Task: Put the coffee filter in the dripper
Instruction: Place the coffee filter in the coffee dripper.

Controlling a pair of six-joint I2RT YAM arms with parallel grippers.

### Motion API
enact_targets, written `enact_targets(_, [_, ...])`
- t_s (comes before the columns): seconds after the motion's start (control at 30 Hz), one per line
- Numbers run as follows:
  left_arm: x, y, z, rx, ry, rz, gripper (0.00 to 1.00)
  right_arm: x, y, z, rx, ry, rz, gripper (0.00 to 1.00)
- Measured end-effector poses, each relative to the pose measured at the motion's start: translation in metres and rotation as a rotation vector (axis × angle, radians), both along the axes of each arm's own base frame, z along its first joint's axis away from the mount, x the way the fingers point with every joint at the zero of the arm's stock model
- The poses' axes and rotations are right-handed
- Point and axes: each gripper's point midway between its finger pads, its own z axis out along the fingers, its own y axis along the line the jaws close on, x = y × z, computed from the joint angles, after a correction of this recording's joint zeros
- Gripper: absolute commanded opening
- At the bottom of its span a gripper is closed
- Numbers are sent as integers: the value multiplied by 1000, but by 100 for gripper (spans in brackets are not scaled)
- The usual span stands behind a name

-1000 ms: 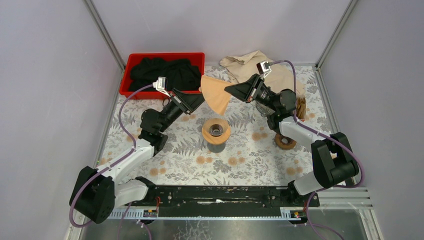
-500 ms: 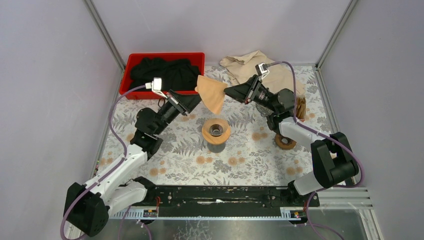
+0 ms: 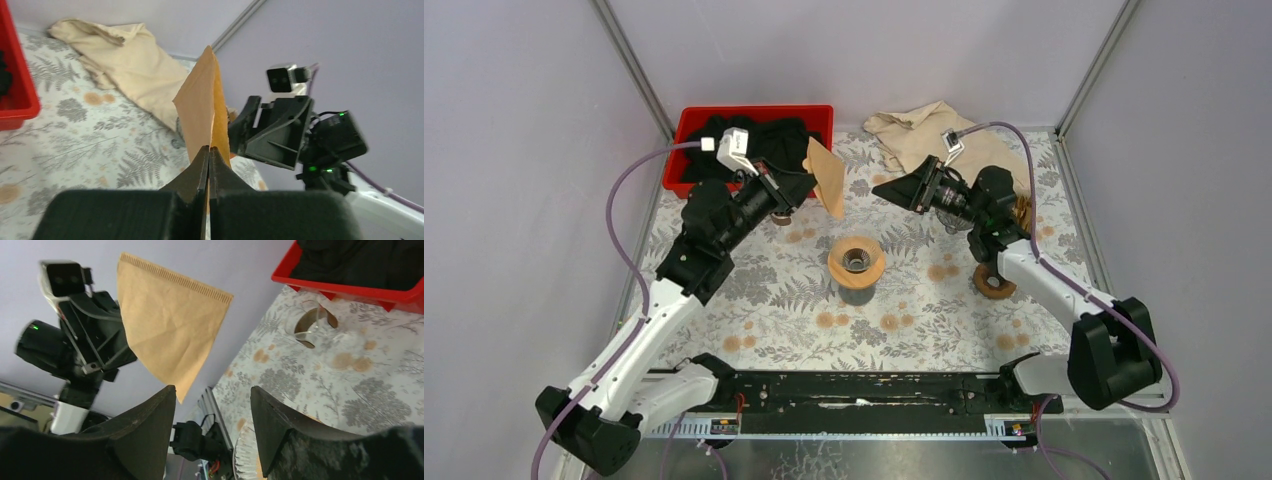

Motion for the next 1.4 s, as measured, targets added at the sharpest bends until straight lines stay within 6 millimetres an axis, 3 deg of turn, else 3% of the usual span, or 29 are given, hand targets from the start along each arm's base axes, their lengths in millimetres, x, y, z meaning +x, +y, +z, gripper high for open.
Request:
enact_targets(0.2, [13,9,-4,159,54,59,0,3,-2,0,-145,-60,-71,69])
enact_targets(0.37, [21,15,-13,292,121,122,0,-6,14,6,-269,-151,-95,70])
enact_targets(0.6, [20,2,-20,438,155,164,0,-18,35,17,-389,-266,-116,70])
enact_targets(0.73, [21,-4,-33,526,185,191,0,-20,44,24,-425,-315,-135,70])
enact_targets(0.97, [24,-6,-43,621,207,240,0,-22,61,22,-486,-350,-156,69])
enact_targets(1.2, [22,-15,-39,633,193,240,0,-8,64,2,-550,-319,-214,58])
enact_targets(1.4, [21,-17,-43,651,196,247,0,7,50,-10,-622,-288,-317,44])
